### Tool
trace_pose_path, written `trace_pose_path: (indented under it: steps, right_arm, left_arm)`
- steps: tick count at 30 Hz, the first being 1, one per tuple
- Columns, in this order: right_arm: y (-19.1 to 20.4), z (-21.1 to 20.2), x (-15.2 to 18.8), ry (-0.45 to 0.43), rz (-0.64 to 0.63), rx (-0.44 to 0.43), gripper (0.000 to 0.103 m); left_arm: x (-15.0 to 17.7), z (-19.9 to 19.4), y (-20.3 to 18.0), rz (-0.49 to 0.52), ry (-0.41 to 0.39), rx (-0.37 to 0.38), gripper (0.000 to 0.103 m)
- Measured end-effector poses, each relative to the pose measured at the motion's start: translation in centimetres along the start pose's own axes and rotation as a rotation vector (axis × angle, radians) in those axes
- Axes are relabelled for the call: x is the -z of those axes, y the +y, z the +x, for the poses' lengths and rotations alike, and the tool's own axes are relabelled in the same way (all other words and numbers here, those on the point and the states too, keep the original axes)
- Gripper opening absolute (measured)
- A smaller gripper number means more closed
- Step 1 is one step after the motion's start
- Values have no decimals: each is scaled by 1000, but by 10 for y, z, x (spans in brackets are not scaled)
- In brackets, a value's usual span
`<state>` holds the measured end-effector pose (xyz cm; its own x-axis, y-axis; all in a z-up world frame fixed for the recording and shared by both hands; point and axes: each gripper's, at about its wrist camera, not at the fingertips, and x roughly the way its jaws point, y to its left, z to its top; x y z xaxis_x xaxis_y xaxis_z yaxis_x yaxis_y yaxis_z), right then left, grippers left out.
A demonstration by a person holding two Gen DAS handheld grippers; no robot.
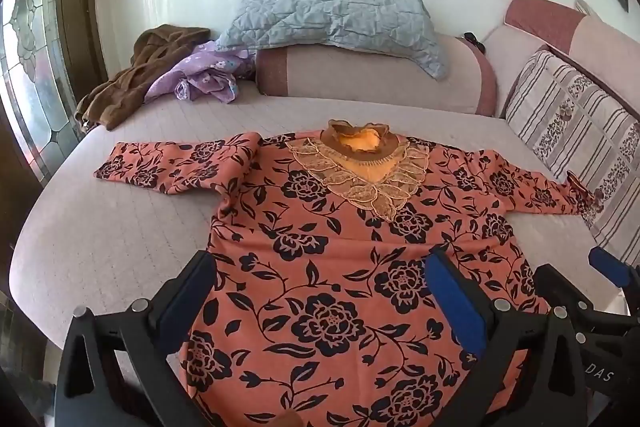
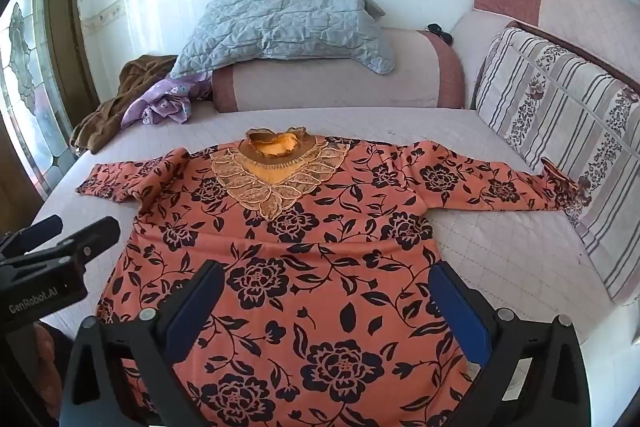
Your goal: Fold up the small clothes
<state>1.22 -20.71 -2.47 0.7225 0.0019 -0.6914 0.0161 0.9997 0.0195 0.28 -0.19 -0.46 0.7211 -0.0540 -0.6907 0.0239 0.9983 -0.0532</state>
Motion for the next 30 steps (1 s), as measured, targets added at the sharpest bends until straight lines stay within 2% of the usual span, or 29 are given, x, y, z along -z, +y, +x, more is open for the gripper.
trace_pose_path:
  steps: [5, 12, 30]
  right_arm:
    - [4, 0, -1, -3, -5, 9, 103]
    - [2, -1, -2, -11, -4, 10, 103]
    - [0, 0, -6, -15, -8, 20, 103]
  left_arm:
    - [1, 1, 1, 12, 12, -17, 103]
    - [4, 0, 8, 0, 19, 3, 103]
    - [-2, 3, 4, 13, 24, -1, 103]
